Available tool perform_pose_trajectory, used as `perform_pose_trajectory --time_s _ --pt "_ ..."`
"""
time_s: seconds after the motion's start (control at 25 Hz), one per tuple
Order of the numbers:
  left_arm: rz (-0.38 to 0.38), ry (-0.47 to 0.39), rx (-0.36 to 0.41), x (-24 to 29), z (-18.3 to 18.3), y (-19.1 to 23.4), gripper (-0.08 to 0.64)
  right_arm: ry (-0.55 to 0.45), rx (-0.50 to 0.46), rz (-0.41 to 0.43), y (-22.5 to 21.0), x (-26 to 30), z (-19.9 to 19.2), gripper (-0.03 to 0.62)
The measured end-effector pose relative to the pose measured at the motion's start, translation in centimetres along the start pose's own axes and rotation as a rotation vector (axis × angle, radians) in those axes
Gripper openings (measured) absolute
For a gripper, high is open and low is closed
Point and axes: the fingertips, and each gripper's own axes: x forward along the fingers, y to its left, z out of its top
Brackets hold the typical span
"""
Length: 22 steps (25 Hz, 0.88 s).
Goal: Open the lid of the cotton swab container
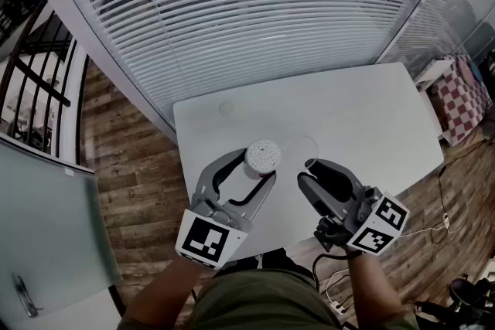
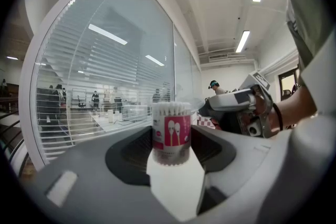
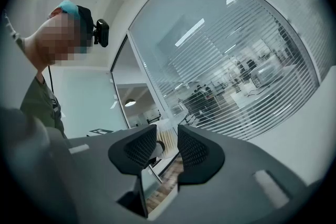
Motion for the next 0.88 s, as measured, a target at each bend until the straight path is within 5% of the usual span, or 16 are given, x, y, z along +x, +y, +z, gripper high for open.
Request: perform_pose_trajectory --time_s 0.88 --pt "0.012 -0.021 0.007 -0.1 0.9 0.4 0.236 0.044 -0.064 0.011 1.3 -0.5 0.3 0.124"
